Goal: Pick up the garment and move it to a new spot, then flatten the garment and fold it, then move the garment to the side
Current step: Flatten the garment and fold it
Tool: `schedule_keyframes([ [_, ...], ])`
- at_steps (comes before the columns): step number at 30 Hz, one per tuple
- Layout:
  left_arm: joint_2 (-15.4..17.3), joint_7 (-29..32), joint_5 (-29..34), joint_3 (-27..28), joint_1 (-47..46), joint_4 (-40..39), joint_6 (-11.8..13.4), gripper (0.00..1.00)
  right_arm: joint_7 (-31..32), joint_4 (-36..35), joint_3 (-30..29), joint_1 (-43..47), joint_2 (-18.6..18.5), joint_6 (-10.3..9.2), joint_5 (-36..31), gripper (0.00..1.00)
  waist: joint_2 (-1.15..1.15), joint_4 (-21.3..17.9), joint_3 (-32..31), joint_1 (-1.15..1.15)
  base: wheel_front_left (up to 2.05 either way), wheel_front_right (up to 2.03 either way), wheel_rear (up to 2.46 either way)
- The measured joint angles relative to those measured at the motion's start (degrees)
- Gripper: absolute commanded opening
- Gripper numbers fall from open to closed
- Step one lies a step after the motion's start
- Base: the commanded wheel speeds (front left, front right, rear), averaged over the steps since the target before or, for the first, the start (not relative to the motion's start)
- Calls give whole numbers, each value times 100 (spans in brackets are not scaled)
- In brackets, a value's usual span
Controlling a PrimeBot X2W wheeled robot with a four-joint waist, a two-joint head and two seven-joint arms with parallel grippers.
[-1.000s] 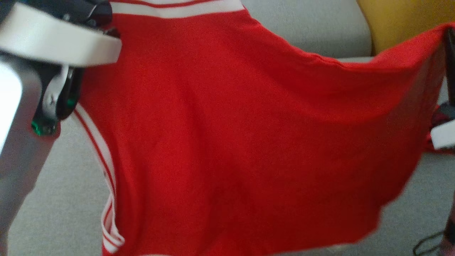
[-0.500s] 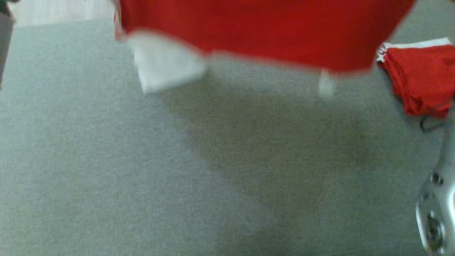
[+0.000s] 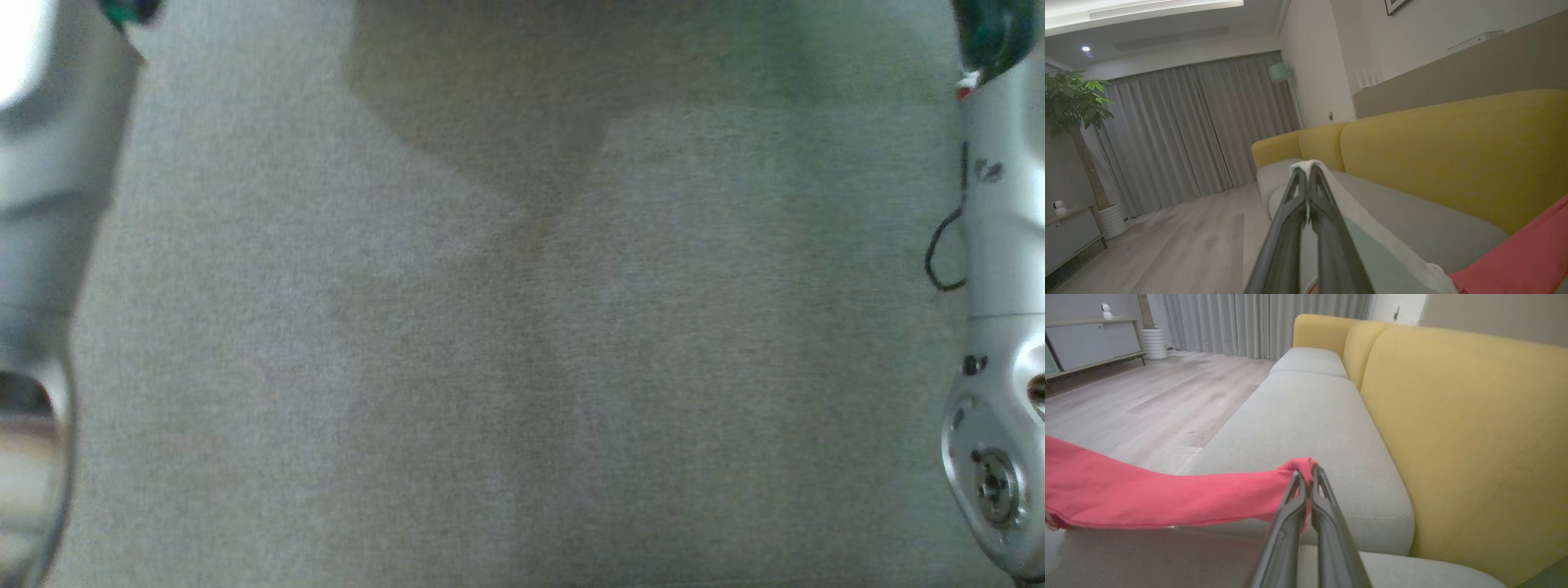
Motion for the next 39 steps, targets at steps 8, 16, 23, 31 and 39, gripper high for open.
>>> schedule_keyframes([
  [8, -361, -662, -452, 34, 1273, -70, -37, 0, -823, 849, -166, 414, 146, 0, 164, 0, 0, 248, 434, -3, 0, 0, 0],
  [16, -211, -805, -590, 291, 2569, -1279, 84, 0, -1328, 760, -283, 1106, 147, 0, 627, 0, 0, 288, 320, -3, 0, 0, 0],
  [23, 86, -810, -927, 646, 4748, -2648, 545, 0, -1402, 59, -521, 2642, 175, 0, 1070, 0, 0, 279, -225, -2, 0, 0, 0],
  [31, 219, -736, -1089, 583, 6829, -3933, 1091, 0, -856, -1624, -588, 4820, 276, 0, 1867, 0, 1, 372, -1101, -3, 0, 0, 0],
  [39, 657, -181, -1154, 186, 8608, -5213, 1657, 0, 179, -3577, -621, 7081, 314, 0, 2151, 0, 1, 509, -1933, -3, 0, 0, 0],
])
